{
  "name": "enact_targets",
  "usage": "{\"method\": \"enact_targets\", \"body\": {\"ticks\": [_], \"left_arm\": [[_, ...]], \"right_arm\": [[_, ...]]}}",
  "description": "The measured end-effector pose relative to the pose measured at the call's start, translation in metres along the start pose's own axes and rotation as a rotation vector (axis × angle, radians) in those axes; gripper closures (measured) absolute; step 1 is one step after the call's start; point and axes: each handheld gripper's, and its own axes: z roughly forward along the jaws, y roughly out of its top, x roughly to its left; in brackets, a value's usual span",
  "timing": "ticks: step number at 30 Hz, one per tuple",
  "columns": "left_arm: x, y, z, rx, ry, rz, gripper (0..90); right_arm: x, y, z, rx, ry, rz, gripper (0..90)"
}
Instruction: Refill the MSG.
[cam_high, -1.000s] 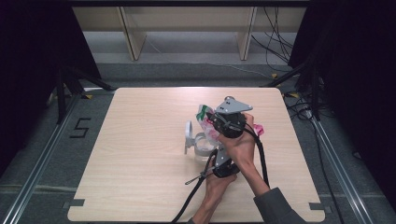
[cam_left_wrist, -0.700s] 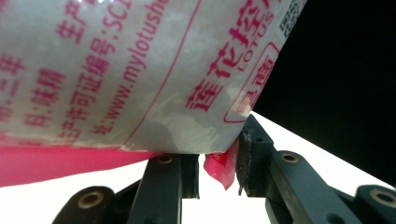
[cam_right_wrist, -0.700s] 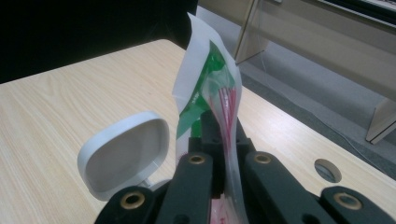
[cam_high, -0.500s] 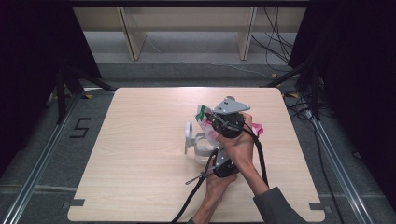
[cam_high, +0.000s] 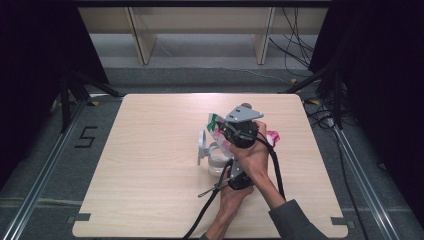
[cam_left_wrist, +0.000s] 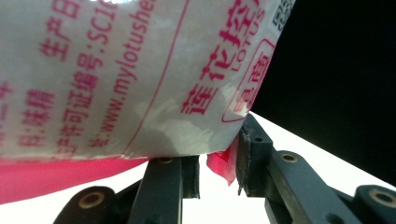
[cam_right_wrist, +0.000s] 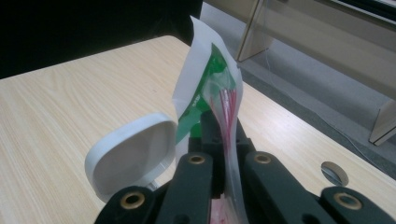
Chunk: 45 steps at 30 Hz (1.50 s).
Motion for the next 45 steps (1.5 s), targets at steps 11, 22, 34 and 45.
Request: {"method": "enact_targets", "body": {"ticks": [11,22,34,45], "left_arm": [[0.0020,0.0003,-0.0004,0.010,-0.019,-0.017,72.9],[0.0014,0.0000,0.0011,-0.017,-0.008,-0.028,72.9],[0.0013,0.0013,-0.0014,-0.001,-0.029,-0.018,72.9],[-0.0003,0.0014,0.0006,-0.032,-0.004,-0.030,73.1]], "right_arm": [[0.0023,0.0006,0.0029,0.015,-0.002,-0.024,90.0],[0.0024,0.0013,0.0033,0.002,-0.010,-0.022,90.0],[0.0028,0.0024,0.0032,0.006,0.001,-0.043,90.0],[0.0047,0.0033,0.0022,0.005,0.007,-0.032,90.0]]}}
